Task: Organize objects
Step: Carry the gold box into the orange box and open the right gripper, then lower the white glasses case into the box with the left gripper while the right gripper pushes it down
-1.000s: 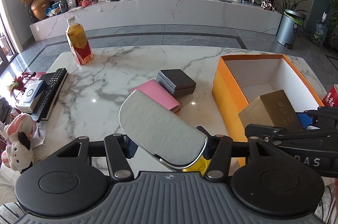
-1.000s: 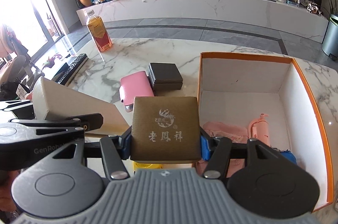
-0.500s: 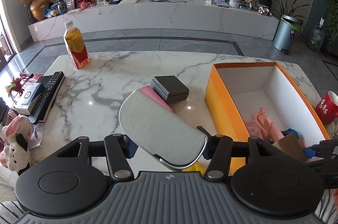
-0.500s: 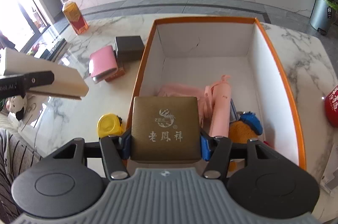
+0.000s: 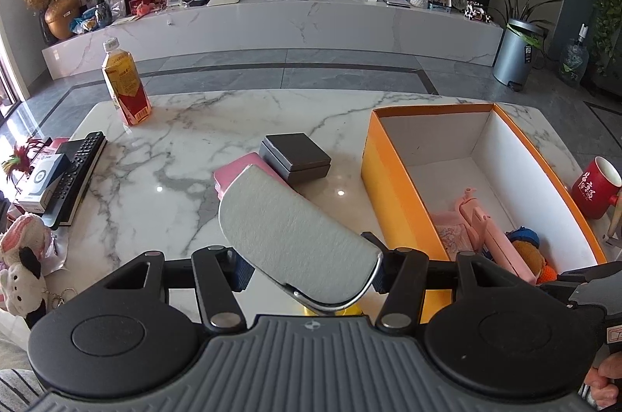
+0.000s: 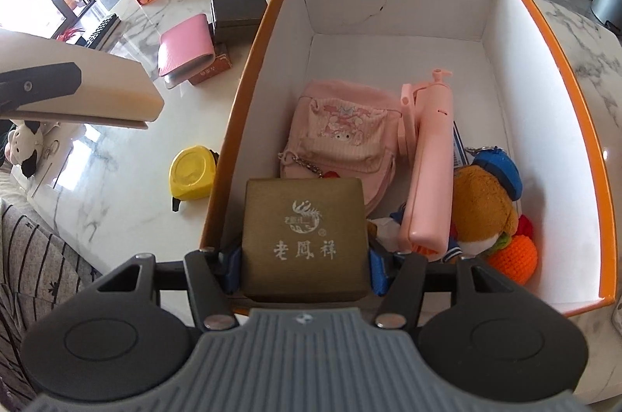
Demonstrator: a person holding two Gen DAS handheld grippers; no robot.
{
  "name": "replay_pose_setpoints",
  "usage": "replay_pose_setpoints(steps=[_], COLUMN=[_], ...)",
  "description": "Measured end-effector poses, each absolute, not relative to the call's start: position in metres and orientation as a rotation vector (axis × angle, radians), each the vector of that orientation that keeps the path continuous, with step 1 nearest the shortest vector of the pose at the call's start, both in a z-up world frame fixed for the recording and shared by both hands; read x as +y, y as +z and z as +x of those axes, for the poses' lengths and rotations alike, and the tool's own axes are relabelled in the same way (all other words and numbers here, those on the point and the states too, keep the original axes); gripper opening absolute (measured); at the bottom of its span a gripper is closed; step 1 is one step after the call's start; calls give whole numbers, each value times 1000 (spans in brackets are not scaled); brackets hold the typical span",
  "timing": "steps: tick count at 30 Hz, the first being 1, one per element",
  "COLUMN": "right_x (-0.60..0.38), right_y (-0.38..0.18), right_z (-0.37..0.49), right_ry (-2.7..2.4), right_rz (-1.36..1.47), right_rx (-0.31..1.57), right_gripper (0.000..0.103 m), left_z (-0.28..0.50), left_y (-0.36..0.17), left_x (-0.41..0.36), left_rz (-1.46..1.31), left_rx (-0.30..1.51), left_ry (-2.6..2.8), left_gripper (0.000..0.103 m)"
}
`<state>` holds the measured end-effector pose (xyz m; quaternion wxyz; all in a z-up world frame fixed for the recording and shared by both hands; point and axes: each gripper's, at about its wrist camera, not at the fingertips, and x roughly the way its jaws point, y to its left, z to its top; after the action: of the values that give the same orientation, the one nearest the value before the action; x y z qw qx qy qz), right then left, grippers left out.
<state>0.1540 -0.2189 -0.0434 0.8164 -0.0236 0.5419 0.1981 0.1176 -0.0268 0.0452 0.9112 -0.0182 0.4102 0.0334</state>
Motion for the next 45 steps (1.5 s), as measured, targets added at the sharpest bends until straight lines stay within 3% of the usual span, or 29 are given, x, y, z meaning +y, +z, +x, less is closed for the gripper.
replay_pose_setpoints(steps=[2, 5, 15, 28, 32, 36, 41, 45], right_x=[-217, -215, -218, -226, -223, -220, -220, -217], right_y=[-42, -39, -27, 15, 17, 14, -3, -9], right_z=[154, 152, 152, 175, 186, 195, 213, 210], right_ry=[415, 393, 404, 408, 421, 405, 466, 473], right_rz=[-68, -124, -115, -71, -103, -158, -188, -259], right_rx=[1150, 1125, 1091, 980, 939, 884, 857, 807], right_gripper=[64, 74, 87, 89, 87, 70, 61, 62], left_z=[118, 118, 128, 160, 172, 186, 199, 205], left_y=[47, 51, 61, 66, 59, 50, 45, 42], left_x=[-30, -38, -61, -95, -103, -96, -80, -71], left_rz=[-36, -8, 1, -36, -77, -164, -232, -293], left_rx=[842, 828, 800, 788, 794, 837, 895, 940], left_ry=[59, 56, 1, -118, -163, -196, -214, -270], left_gripper=[64, 64, 64, 64, 65, 65, 65, 64])
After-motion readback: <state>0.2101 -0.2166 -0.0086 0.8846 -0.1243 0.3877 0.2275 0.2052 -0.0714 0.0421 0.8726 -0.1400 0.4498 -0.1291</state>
